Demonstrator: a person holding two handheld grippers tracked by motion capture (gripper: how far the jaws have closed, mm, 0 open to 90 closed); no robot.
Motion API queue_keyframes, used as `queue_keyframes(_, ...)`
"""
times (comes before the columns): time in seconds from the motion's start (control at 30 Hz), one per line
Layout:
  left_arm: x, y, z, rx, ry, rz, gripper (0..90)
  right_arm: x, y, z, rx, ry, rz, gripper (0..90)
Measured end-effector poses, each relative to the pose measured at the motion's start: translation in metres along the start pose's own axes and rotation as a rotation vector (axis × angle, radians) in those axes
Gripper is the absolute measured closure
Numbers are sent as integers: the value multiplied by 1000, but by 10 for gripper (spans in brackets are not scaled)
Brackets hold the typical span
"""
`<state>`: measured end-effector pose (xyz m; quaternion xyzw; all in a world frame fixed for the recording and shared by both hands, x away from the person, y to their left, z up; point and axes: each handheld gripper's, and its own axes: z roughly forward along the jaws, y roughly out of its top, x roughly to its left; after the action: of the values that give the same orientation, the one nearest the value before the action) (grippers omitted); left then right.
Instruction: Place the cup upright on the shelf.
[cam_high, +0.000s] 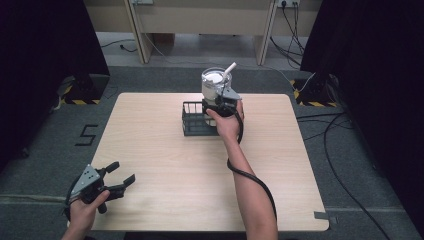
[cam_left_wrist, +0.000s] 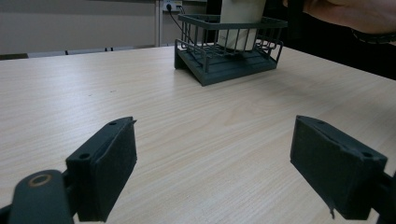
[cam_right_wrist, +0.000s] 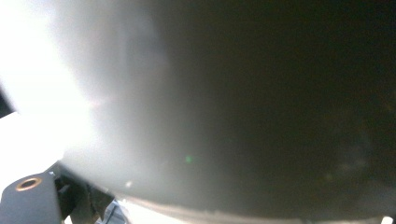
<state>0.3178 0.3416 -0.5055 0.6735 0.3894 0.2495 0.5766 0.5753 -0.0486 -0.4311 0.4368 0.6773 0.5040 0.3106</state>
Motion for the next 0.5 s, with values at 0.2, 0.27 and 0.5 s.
queue_keyframes(0.2,0,0,0,0,-1,1,141,0,-2,0,-7,0,-7,112)
queue_keyframes(0.27,0,0,0,-1,-1,3,141,0,-3,0,-9,0,2,111)
queue_keyframes(0.5,-1,0,0,0,-3,6,141,2,-7,-1,-36,-5,-16,108)
